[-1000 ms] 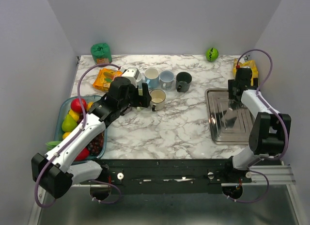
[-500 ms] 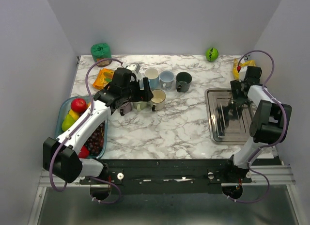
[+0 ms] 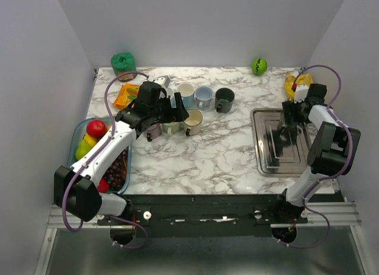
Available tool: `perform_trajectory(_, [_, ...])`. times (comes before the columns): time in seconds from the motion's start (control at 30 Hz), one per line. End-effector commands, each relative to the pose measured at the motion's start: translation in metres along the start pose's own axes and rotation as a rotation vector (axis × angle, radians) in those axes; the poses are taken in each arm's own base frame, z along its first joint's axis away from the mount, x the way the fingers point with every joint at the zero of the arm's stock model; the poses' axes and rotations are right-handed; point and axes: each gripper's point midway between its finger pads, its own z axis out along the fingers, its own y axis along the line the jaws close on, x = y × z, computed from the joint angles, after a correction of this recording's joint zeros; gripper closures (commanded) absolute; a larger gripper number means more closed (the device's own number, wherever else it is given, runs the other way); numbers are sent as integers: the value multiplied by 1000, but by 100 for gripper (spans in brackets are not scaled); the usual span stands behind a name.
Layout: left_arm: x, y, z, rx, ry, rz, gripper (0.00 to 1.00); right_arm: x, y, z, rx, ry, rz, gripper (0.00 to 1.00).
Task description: Turn the mug right side up
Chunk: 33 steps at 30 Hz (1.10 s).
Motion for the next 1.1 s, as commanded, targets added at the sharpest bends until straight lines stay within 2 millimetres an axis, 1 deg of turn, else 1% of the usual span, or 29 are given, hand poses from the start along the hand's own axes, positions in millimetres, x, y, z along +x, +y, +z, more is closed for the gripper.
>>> perform_trajectory(0.0, [-1, -7, -9, 45, -23, -12, 1, 17, 31, -11, -128, 24, 76, 1])
perform_trajectory(0.13, [3, -5, -13, 45, -35, -12, 1, 22, 42, -18, -154, 19, 110, 5])
perform_trajectory(0.17, [4, -4, -14, 45, -37, -13, 1, 21, 42, -22, -153, 8, 115, 8])
perform_trajectory(0.2, [2, -4, -15, 47, -46, -15, 1, 26, 44, -22, -149, 10, 122, 9])
perform_trajectory(0.23, [2, -5, -16, 50, -53, -16, 1, 28, 42, -23, -129, 11, 127, 11])
perform_trajectory(0.27, [5, -3, -15, 47, -50, -20, 1, 30, 42, -23, -114, 10, 141, 15])
perform_trajectory(0.33, [8, -2, -17, 50, -55, -26, 1, 28, 39, -25, -81, -2, 141, 21])
perform_trajectory(0.37, [8, -2, -17, 53, -57, -26, 1, 25, 39, -25, -71, -7, 137, 27])
perform_trajectory(0.4, [9, -2, -17, 52, -55, -27, 1, 21, 37, -26, -55, -17, 128, 31])
perform_trajectory(0.47, [9, -1, -19, 52, -62, -26, 1, 17, 34, -26, -22, -16, 119, 36])
perform_trajectory(0.63, [10, 1, -25, 47, -87, -24, 1, 9, 30, -27, 15, -32, 113, 38])
perform_trajectory(0.73, [13, 4, -23, 43, -76, -29, 1, 6, 26, -26, 28, -37, 110, 38])
perform_trajectory(0.83, [13, 3, -22, 42, -71, -31, 1, 2, 26, -26, 26, -48, 108, 40])
perform_trajectory(0.93, [9, 2, -22, 44, -77, -35, 1, -2, 25, -26, 25, -58, 115, 48])
perform_trajectory(0.97, [9, 1, -22, 47, -79, -35, 1, -2, 26, -25, 23, -57, 117, 56])
perform_trajectory(1.0, [9, 1, -22, 49, -82, -37, 1, -3, 25, -24, 23, -54, 120, 61])
perform_trajectory(1.03, [11, 2, -21, 48, -77, -44, 1, -3, 25, -24, 20, -52, 120, 71])
perform_trajectory(1.07, [11, 2, -20, 50, -76, -46, 1, -2, 26, -23, 18, -44, 119, 77])
